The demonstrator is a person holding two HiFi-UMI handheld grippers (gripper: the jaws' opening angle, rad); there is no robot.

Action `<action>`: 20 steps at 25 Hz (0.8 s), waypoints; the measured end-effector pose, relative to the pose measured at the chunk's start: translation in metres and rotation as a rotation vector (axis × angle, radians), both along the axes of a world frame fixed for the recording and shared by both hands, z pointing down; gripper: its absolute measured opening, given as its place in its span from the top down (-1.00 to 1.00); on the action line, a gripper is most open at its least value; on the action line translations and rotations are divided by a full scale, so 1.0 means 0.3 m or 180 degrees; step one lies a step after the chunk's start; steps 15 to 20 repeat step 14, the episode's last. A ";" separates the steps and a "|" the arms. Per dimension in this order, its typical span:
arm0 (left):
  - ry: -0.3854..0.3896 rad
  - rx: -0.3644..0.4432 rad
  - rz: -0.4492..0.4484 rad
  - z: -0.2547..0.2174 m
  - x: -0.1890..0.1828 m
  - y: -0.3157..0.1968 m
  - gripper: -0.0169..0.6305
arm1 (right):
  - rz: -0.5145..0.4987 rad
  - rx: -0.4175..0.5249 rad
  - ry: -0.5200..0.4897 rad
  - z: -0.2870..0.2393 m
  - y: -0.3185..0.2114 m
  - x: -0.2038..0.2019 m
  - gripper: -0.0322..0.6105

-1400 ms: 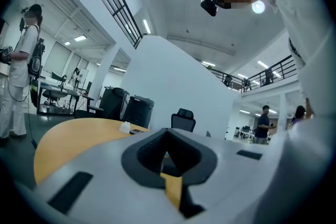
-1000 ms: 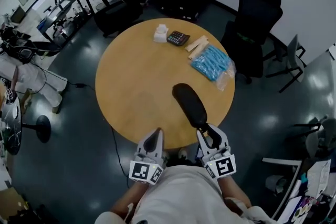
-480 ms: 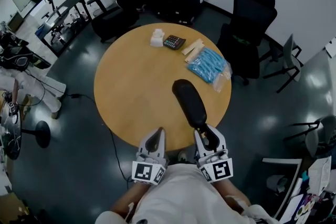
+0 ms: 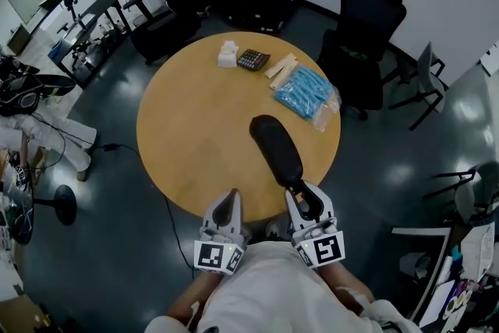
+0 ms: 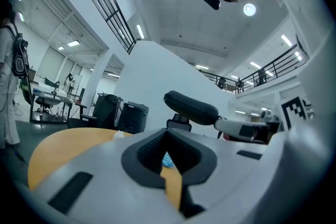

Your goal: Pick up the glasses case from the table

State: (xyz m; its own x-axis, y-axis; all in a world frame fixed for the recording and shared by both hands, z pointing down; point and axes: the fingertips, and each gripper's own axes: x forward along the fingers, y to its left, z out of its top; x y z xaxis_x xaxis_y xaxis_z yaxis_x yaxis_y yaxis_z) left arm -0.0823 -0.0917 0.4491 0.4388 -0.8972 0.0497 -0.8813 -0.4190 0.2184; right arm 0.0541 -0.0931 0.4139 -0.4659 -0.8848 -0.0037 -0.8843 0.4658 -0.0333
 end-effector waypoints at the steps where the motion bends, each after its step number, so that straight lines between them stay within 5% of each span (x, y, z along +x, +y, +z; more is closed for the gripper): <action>1: 0.0001 0.0001 0.0010 0.000 0.004 0.001 0.93 | 0.0000 -0.0001 0.0004 0.000 0.002 0.002 0.51; 20: 0.0010 0.0031 0.0081 -0.009 0.031 0.029 0.93 | 0.0053 0.0025 0.0015 -0.015 0.038 0.024 0.51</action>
